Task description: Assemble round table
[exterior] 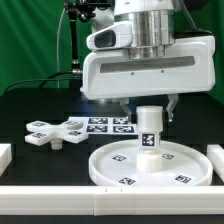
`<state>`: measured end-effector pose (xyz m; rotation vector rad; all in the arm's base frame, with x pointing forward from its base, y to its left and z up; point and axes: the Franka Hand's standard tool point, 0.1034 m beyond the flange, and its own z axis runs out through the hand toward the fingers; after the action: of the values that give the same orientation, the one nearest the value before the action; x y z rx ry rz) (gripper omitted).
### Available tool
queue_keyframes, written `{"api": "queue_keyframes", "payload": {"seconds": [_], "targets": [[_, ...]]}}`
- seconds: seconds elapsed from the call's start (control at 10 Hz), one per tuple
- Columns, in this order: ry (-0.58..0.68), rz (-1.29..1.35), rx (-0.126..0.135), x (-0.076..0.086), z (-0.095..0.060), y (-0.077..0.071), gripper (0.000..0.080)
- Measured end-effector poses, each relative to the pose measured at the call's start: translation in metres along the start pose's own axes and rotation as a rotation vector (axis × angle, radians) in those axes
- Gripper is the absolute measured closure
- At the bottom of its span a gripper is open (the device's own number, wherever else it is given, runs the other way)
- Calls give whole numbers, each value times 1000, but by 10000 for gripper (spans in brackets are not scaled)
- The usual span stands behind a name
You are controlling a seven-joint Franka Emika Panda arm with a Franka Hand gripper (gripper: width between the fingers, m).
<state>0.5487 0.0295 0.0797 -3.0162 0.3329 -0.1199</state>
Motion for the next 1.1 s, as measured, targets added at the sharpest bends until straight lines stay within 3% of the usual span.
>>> {"api": "queue_keyframes", "payload": {"seconds": [0.5,1.1], "targets": [[26,638,59,2,1,-7,390],[9,939,89,0,1,-12,390]]}}
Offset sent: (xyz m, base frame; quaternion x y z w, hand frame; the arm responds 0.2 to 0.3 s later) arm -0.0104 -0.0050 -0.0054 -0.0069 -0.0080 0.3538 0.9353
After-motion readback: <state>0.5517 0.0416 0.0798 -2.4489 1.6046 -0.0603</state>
